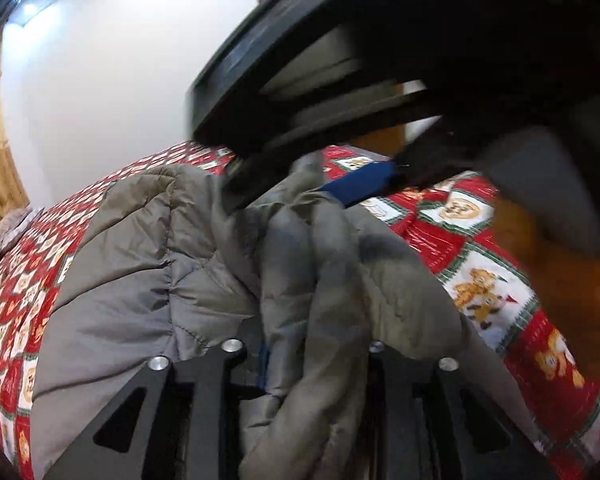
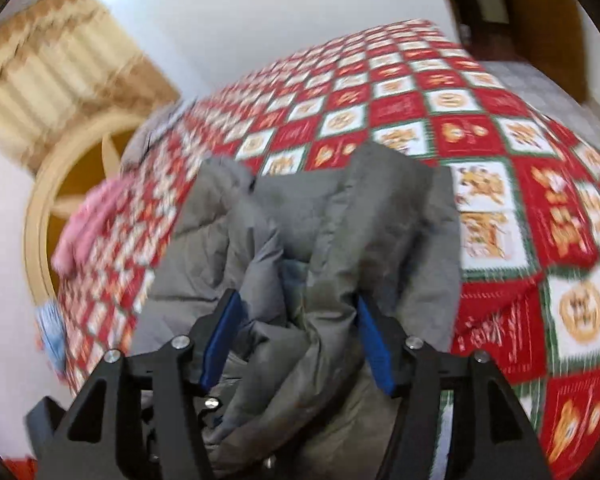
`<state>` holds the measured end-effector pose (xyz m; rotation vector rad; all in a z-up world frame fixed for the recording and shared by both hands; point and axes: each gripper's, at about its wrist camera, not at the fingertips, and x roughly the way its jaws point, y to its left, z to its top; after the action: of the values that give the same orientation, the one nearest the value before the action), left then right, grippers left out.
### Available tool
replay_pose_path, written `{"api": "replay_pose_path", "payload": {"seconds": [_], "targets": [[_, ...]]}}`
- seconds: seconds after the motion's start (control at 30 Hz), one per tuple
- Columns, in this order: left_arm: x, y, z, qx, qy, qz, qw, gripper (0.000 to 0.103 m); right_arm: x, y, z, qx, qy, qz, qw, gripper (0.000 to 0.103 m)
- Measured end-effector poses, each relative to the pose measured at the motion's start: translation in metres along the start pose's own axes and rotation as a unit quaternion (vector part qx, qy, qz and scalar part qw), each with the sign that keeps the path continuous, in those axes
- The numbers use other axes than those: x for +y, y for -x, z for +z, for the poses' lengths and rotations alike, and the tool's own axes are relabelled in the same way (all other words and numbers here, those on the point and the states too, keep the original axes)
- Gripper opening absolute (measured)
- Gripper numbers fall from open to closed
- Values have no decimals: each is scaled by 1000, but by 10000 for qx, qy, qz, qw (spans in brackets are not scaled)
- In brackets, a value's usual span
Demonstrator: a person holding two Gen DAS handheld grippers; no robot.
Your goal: Fold large clothes
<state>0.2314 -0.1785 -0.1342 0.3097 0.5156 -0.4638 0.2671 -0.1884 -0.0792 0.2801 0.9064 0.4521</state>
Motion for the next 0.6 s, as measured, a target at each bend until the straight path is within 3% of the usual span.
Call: {"api": "replay_pose_path", "payload": {"seconds": [0.03, 0.1, 0.13, 0.17, 0.27, 0.37, 0.43, 0.47, 0.53, 0.57, 0.6], "targets": [[0, 4, -1, 26, -40, -77, 10000, 44, 3, -6, 1, 114, 154, 13, 9998, 62], [-1, 16, -2, 99, -155, -410, 9990, 64, 6, -12, -1, 160, 419, -235, 9987, 50], [-2, 23, -3, 147, -276, -588, 9978, 72, 7, -15, -3, 218, 498, -354, 9979, 35], [-3, 31, -4, 194, -407, -709, 9965, 73, 6, -18, -5, 315, 552, -474, 9969, 28], [7, 68, -7, 314, -625, -1241, 9898, 73, -3, -19, -13, 271, 566, -594, 9963, 21], [48, 110, -5, 159, -214, -2058, 9782, 73, -16, -16, -16, 192, 346, -546, 9977, 19], [89, 129, 0, -72, 274, -2247, 9740, 74, -23, -13, -18, 125, 194, -445, 9987, 18], [108, 132, 3, -179, 498, -2162, 9749, 75, -26, -11, -17, 83, 135, -394, 9991, 16], [147, 124, 10, -324, 987, -1593, 9817, 84, -29, -6, -13, -47, 35, -240, 9997, 14], [174, 109, 14, -303, 1351, -1027, 9850, 84, -25, -4, -10, -101, 65, -189, 9997, 13], [191, 93, 16, -240, 1624, -706, 9839, 84, -21, -1, -6, -177, 156, -139, 9996, 13]]}}
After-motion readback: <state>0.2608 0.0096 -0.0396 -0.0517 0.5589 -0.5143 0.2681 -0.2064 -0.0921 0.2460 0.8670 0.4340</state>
